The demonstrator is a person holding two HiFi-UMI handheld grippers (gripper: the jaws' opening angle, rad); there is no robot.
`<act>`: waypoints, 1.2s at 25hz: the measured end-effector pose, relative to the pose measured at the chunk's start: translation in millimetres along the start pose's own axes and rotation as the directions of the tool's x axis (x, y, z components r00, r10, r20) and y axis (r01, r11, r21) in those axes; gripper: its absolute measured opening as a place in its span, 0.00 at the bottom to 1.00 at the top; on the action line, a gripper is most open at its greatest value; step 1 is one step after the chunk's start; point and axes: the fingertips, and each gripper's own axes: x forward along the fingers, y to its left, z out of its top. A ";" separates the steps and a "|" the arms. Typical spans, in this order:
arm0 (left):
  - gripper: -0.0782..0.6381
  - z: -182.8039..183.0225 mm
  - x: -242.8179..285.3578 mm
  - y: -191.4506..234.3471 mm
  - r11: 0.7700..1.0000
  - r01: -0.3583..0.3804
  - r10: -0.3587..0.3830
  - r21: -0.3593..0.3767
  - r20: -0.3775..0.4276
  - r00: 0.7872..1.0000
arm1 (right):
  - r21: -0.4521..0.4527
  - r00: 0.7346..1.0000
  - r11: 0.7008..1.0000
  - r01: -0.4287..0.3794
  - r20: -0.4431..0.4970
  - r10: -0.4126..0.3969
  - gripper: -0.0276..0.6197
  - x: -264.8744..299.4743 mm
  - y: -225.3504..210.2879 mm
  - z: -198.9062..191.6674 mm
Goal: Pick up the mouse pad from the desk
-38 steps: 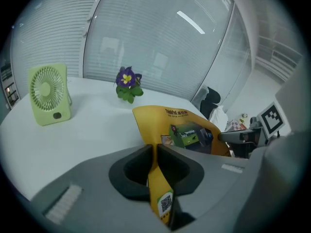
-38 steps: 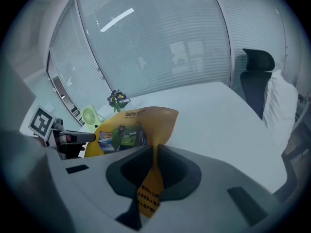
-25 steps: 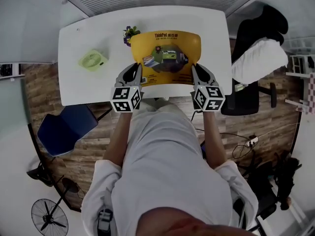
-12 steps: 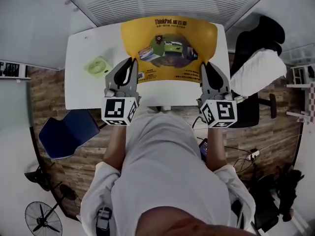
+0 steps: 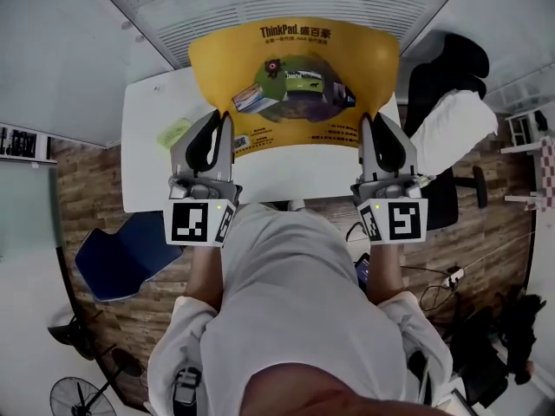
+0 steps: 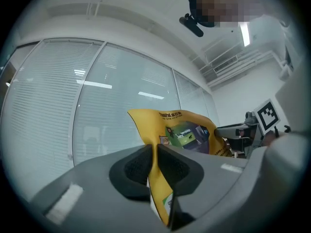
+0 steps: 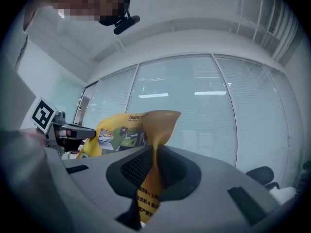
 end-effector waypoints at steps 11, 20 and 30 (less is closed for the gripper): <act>0.16 16.7 -5.4 -12.8 0.999 -0.018 0.016 0.035 0.045 0.999 | -0.091 0.998 0.994 0.055 0.043 -0.051 0.09 -3.6 10.1 8.5; 0.16 9.6 0.4 0.6 1.000 0.028 -0.027 -0.013 0.069 0.997 | -0.085 0.993 0.990 0.114 0.038 -0.111 0.09 -3.7 5.7 -0.4; 0.16 7.1 0.3 -3.4 0.999 0.034 -0.033 -0.016 0.058 0.998 | -0.068 0.994 0.992 0.106 0.034 -0.104 0.09 -7.0 0.8 -4.9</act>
